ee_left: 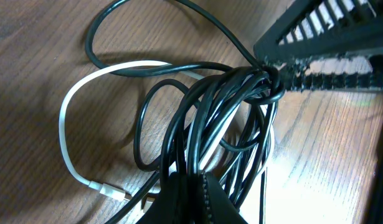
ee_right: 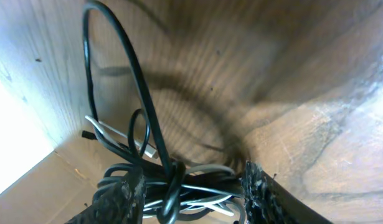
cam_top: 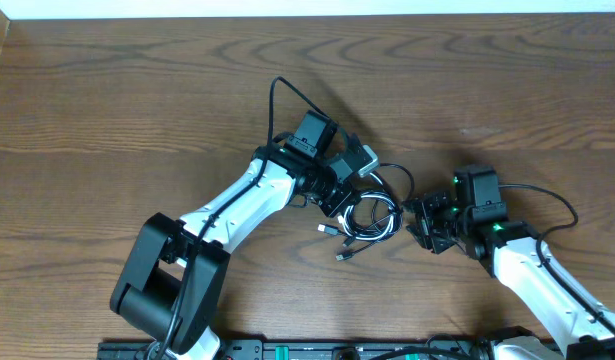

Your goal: Untangle cables

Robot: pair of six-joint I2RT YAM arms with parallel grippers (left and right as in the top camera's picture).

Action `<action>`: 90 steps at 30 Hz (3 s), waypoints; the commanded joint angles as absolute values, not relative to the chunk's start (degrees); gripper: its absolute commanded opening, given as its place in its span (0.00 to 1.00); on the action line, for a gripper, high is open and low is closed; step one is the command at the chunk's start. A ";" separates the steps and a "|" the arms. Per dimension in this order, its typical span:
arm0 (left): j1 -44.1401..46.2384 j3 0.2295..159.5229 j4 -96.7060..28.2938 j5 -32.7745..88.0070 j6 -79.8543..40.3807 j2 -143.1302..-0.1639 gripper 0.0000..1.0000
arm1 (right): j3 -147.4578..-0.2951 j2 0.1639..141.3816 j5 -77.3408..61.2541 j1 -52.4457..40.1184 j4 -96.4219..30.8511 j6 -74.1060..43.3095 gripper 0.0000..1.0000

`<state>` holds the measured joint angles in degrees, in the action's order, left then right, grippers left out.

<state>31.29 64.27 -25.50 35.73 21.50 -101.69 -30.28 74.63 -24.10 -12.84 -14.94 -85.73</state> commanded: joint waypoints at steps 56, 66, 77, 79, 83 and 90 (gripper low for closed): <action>31.42 63.96 -25.15 21.58 18.57 -100.31 0.08 | -31.03 67.90 -19.40 -15.03 -8.47 -69.89 0.01; 31.44 63.96 -25.17 18.39 18.09 -100.31 0.08 | -31.03 58.87 -10.24 -14.98 -15.84 -67.61 0.01; 32.38 63.96 -25.43 25.93 18.39 -100.31 0.08 | -31.03 61.19 -12.03 -15.05 -18.61 -73.76 0.42; 33.06 63.96 -25.45 27.18 18.39 -100.31 0.08 | -31.03 62.13 -12.88 -15.05 -18.63 -75.99 0.43; 35.00 63.96 -26.30 27.88 21.28 -100.31 0.08 | -31.03 64.34 -15.05 -15.11 -18.61 -80.09 0.40; 37.36 63.96 -26.50 27.86 23.33 -100.31 0.08 | -31.03 68.99 -15.44 -15.09 -17.85 -82.70 0.41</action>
